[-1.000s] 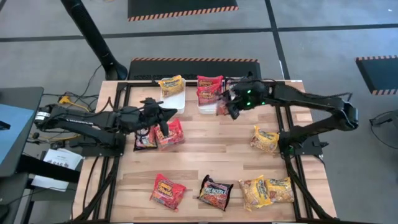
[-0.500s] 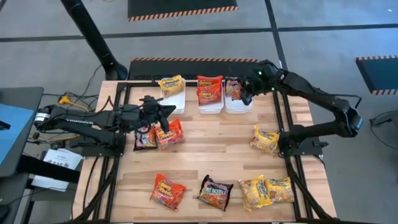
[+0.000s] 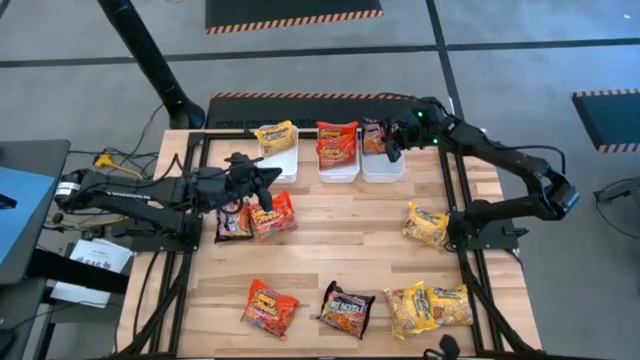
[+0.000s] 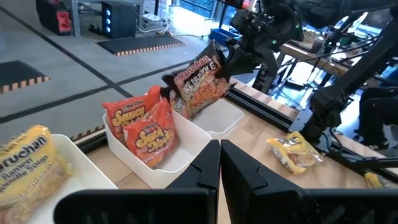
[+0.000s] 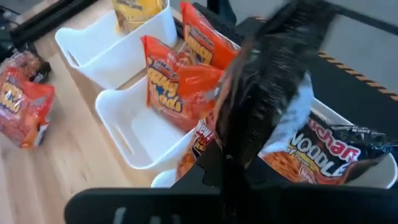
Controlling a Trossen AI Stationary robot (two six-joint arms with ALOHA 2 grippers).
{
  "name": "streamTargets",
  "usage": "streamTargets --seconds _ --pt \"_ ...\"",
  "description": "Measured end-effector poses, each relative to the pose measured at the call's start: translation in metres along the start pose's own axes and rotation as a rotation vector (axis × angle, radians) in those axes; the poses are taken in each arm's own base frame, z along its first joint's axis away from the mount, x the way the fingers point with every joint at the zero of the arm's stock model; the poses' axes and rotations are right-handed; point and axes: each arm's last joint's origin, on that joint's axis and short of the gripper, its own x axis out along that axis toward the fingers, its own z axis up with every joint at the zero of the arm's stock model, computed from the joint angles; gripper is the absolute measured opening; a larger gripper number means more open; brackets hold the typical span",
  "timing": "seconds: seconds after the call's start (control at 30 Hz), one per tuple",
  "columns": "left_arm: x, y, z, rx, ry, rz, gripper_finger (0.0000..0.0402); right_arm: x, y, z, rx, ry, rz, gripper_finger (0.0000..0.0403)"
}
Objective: Sort Maruchan noodles
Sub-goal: Put the black noodle pack into the right white bin
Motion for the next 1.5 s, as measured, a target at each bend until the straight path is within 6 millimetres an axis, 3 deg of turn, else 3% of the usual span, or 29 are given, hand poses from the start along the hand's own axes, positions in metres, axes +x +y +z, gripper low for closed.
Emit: streamTargets --seconds 0.33,0.63,1.1,1.5 --pt "0.004 0.007 0.001 0.037 0.000 0.038 0.0000 0.032 -0.018 -0.020 0.062 0.093 -0.029 0.0020" --pt "0.005 0.009 0.001 0.040 0.005 0.044 0.0000 0.041 -0.023 -0.028 0.162 0.149 -0.118 0.0076" --pt "0.005 0.008 0.001 0.039 0.006 0.040 0.0000 0.013 -0.018 -0.027 0.193 0.165 -0.178 0.0195" --pt "0.005 0.008 0.001 0.039 0.007 0.035 0.0000 -0.019 0.000 -0.025 0.273 0.119 -0.154 0.0197"
